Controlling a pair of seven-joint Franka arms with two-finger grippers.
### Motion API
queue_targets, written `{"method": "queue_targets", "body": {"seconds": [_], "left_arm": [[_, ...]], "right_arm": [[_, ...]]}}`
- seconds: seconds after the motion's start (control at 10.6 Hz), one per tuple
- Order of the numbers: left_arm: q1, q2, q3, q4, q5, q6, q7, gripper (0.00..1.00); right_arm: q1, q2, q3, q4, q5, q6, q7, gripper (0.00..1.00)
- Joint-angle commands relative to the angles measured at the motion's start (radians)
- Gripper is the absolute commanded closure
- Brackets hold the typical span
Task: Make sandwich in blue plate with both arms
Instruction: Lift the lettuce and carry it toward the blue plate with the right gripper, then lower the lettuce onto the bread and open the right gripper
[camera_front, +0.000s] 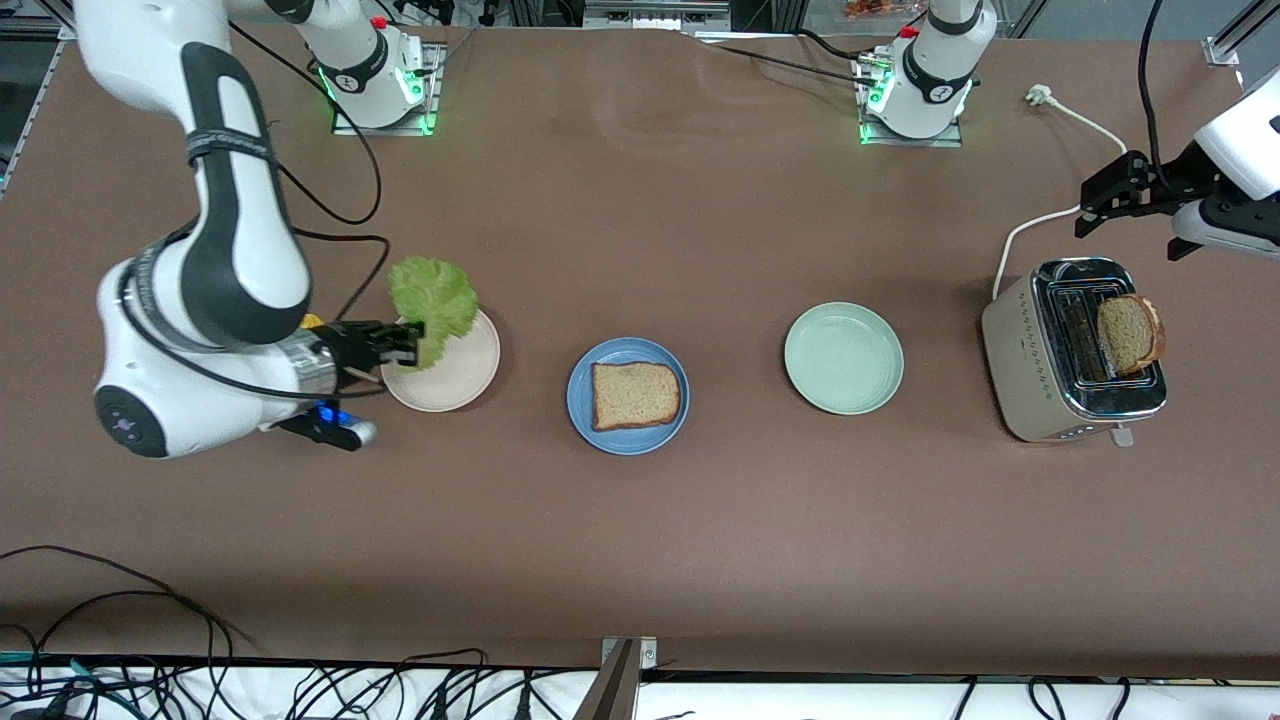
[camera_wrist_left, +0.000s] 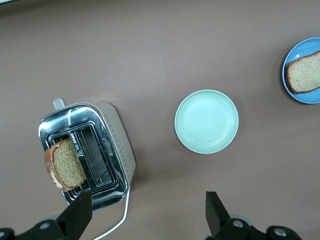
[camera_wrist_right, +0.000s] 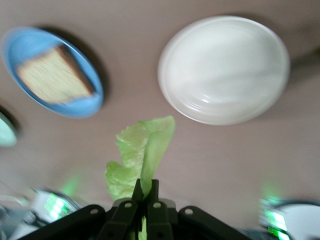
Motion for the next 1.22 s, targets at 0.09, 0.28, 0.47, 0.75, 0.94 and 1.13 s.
{"method": "queue_targets", "body": {"seconds": [0.09, 0.28, 0.47, 0.75, 0.94, 1.13], "left_arm": [[0.005, -0.022, -0.004, -0.025, 0.023, 0.015, 0.019, 0.0], [0.006, -0.022, -0.004, -0.025, 0.023, 0.015, 0.019, 0.0], [0.006, -0.022, -0.004, -0.025, 0.021, 0.015, 0.019, 0.0], [0.006, -0.018, -0.004, -0.029, 0.023, 0.037, 0.019, 0.0], [0.006, -0.019, -0.004, -0.032, 0.023, 0.037, 0.019, 0.0], [0.008, -0.019, -0.004, -0.032, 0.023, 0.037, 0.017, 0.0]], "right_arm": [[0.115, 0.063, -0.004, -0.006, 0.104, 0.358, 0.25, 1.0], [0.19, 0.132, 0.002, -0.011, 0.122, 0.548, 0.351, 1.0], [0.261, 0.177, 0.004, -0.015, 0.161, 0.737, 0.517, 1.0], [0.331, 0.203, 0.004, -0.044, 0.18, 0.81, 0.648, 1.0], [0.368, 0.203, 0.002, -0.103, 0.165, 0.833, 0.662, 1.0], [0.374, 0.203, 0.001, -0.126, 0.163, 0.833, 0.657, 1.0]]}}
